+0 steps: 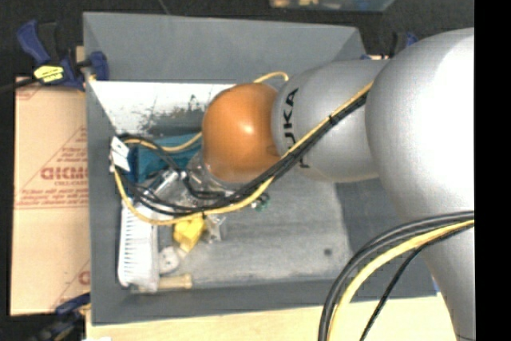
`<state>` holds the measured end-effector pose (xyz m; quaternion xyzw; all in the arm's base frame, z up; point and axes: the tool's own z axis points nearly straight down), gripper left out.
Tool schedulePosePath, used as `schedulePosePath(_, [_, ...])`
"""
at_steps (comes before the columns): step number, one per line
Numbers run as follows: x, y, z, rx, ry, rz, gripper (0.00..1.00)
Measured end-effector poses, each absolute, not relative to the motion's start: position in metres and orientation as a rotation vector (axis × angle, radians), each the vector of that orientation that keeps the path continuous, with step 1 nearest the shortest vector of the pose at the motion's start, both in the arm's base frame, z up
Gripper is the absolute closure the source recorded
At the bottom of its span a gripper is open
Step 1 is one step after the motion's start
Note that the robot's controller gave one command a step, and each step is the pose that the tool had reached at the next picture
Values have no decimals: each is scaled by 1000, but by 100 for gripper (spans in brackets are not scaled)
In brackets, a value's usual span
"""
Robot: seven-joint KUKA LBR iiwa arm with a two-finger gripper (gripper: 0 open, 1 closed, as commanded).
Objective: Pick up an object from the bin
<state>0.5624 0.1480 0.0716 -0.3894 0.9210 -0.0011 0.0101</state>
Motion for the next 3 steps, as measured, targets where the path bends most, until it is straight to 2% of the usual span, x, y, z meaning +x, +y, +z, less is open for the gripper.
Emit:
schedulePosePath(1, [562,148,77,-1213,2875,-3,100])
schedulePosePath(2, [560,147,107,-1214,2884,-1,100])
schedulePosePath(3, [562,147,159,-1211,2878,-4,100])
